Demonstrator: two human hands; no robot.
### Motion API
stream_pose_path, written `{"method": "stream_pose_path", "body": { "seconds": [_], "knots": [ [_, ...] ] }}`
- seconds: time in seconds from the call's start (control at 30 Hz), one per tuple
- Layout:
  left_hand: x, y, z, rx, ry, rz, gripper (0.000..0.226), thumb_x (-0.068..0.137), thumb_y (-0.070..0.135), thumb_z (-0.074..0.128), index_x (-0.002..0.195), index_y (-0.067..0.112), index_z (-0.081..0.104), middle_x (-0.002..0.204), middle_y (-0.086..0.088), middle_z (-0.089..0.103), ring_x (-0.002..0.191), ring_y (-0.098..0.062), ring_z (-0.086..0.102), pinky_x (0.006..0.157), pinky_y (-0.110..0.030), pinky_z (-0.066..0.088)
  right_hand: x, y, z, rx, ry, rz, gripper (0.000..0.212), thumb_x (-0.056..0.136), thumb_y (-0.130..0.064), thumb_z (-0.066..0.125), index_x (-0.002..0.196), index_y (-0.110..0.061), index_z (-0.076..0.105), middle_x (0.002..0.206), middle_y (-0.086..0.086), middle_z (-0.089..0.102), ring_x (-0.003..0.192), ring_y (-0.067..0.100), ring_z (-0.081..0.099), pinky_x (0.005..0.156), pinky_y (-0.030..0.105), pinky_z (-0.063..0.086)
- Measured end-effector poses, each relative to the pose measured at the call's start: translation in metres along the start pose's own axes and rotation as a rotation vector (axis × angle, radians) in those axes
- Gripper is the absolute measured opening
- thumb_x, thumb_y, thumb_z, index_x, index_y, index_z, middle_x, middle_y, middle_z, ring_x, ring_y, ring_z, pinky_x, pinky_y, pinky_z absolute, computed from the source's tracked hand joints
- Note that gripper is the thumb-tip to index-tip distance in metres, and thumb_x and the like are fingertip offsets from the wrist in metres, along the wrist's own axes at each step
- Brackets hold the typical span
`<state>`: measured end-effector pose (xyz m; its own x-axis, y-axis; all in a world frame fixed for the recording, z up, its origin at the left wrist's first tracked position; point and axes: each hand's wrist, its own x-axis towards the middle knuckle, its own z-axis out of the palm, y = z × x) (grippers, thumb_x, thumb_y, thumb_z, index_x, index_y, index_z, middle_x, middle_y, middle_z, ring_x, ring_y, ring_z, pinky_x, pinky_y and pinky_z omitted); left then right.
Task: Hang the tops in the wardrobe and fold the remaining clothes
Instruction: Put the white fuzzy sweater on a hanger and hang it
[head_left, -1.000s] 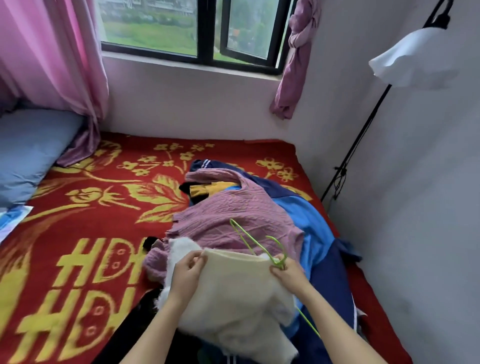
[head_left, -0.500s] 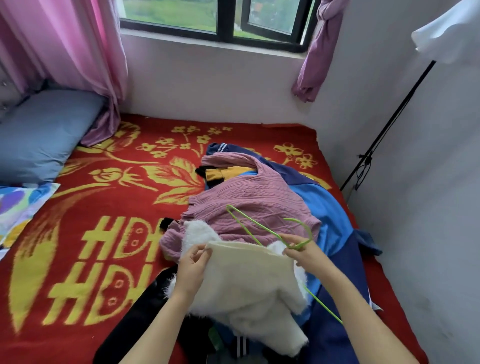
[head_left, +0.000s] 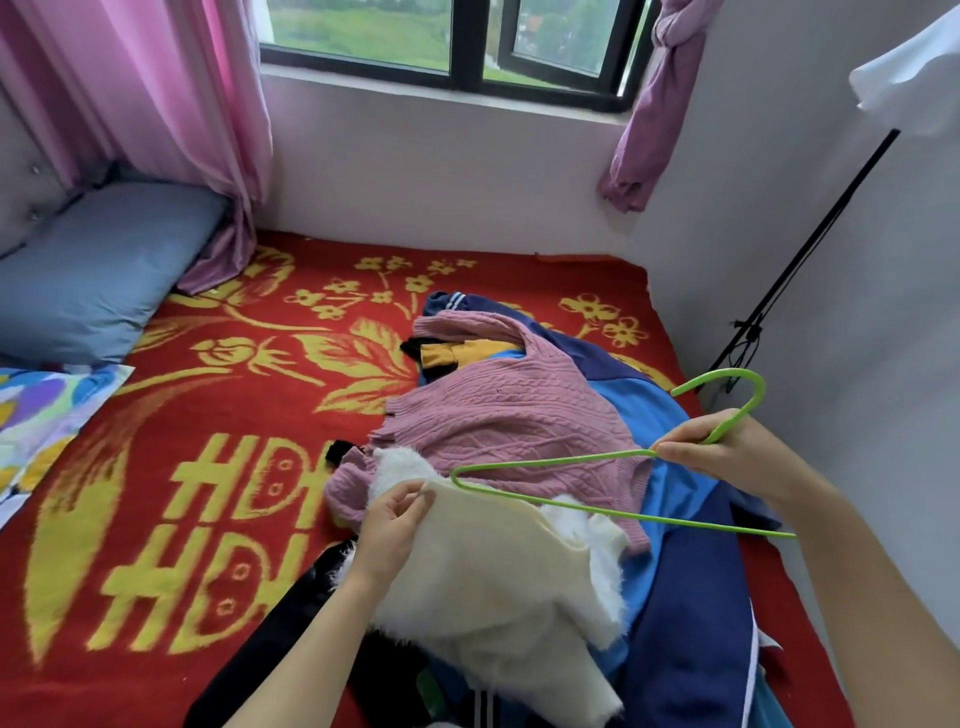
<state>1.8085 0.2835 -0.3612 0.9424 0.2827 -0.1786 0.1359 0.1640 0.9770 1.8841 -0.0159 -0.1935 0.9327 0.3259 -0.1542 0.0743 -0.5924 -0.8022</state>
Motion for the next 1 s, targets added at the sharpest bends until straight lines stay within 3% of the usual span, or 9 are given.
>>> {"method": "stream_pose_path", "body": {
  "seconds": [0.23, 0.4, 0.53, 0.63, 0.73, 0.8, 0.87, 0.93, 1.0],
  "knots": [
    [0.004, 0.002, -0.004, -0.003, -0.023, 0.01, 0.01, 0.089, 0.017, 0.061, 0.087, 0.012, 0.07, 0.067, 0.002, 0.062, 0.063, -0.007, 0.054, 0.058, -0.017, 0.043, 0.02, -0.009, -0.002, -0.122, -0.049, -0.026, 0.03, 0.08, -0.005, 0.071, 0.059, -0.026, 0.071, 0.058, -0.006, 0.067, 0.055, 0.0, 0.053, 0.056, 0.012, 0.042],
    [0.003, 0.005, 0.0, 0.086, -0.019, 0.078, 0.016, 0.088, 0.009, 0.062, 0.081, 0.02, 0.07, 0.069, 0.015, 0.069, 0.067, 0.007, 0.059, 0.066, -0.006, 0.044, 0.029, -0.009, 0.006, -0.162, -0.131, -0.004, 0.025, 0.081, -0.007, 0.07, 0.062, -0.023, 0.071, 0.062, 0.002, 0.065, 0.062, 0.009, 0.052, 0.064, 0.027, 0.042],
    [0.001, 0.011, 0.012, 0.211, -0.088, 0.148, 0.019, 0.084, -0.002, 0.064, 0.087, 0.015, 0.072, 0.073, 0.019, 0.07, 0.074, 0.012, 0.061, 0.071, -0.005, 0.044, 0.035, -0.014, 0.015, -0.21, -0.141, -0.018, 0.028, 0.081, -0.01, 0.071, 0.06, -0.029, 0.068, 0.055, -0.011, 0.064, 0.054, -0.002, 0.053, 0.06, 0.015, 0.043],
    [-0.001, 0.019, 0.027, 0.276, -0.143, 0.255, 0.037, 0.08, -0.006, 0.066, 0.086, 0.03, 0.069, 0.083, 0.017, 0.069, 0.079, 0.011, 0.062, 0.079, -0.011, 0.047, 0.036, -0.015, 0.034, -0.243, -0.14, -0.066, 0.024, 0.081, -0.01, 0.07, 0.063, -0.026, 0.068, 0.061, -0.01, 0.065, 0.058, -0.002, 0.054, 0.06, 0.014, 0.043],
    [-0.006, 0.032, 0.045, 0.363, -0.179, 0.399, 0.03, 0.081, -0.002, 0.067, 0.093, 0.025, 0.072, 0.082, 0.015, 0.069, 0.079, 0.002, 0.063, 0.077, -0.023, 0.049, 0.034, -0.008, 0.051, -0.218, -0.029, -0.145, 0.013, 0.083, -0.006, 0.068, 0.071, -0.011, 0.071, 0.059, -0.007, 0.064, 0.057, 0.001, 0.054, 0.057, 0.014, 0.042],
    [-0.006, 0.043, 0.053, 0.453, -0.148, 0.519, 0.016, 0.083, 0.007, 0.067, 0.094, 0.015, 0.075, 0.083, 0.004, 0.072, 0.081, -0.012, 0.065, 0.074, -0.033, 0.051, 0.032, -0.003, 0.061, -0.142, 0.103, -0.156, 0.014, 0.084, -0.003, 0.065, 0.071, -0.007, 0.068, 0.043, -0.015, 0.055, 0.046, -0.002, 0.051, 0.05, 0.01, 0.037],
    [-0.007, 0.053, 0.056, 0.581, -0.119, 0.631, 0.017, 0.084, 0.019, 0.063, 0.094, 0.012, 0.075, 0.084, -0.004, 0.072, 0.08, -0.022, 0.066, 0.071, -0.038, 0.052, 0.028, 0.001, 0.076, -0.018, 0.239, -0.116, 0.022, 0.09, -0.006, 0.058, 0.069, -0.002, 0.061, 0.036, -0.014, 0.047, 0.038, 0.001, 0.045, 0.044, 0.011, 0.032],
    [-0.006, 0.062, 0.059, 0.655, -0.125, 0.691, 0.027, 0.084, 0.027, 0.057, 0.094, 0.009, 0.075, 0.083, -0.007, 0.072, 0.079, -0.025, 0.066, 0.069, -0.037, 0.051, 0.022, 0.002, 0.092, 0.085, 0.357, -0.084, 0.039, 0.096, -0.021, 0.049, 0.073, 0.01, 0.056, 0.034, -0.009, 0.04, 0.035, 0.006, 0.039, 0.044, 0.018, 0.031],
    [-0.008, 0.067, 0.06, 0.671, -0.141, 0.761, 0.027, 0.085, 0.025, 0.057, 0.092, 0.007, 0.075, 0.08, -0.008, 0.072, 0.075, -0.026, 0.067, 0.066, -0.037, 0.051, 0.015, 0.001, 0.102, 0.154, 0.443, -0.085, 0.06, 0.092, -0.044, 0.038, 0.072, 0.011, 0.053, 0.034, -0.006, 0.037, 0.034, 0.008, 0.036, 0.047, 0.031, 0.034]
  ]
}}
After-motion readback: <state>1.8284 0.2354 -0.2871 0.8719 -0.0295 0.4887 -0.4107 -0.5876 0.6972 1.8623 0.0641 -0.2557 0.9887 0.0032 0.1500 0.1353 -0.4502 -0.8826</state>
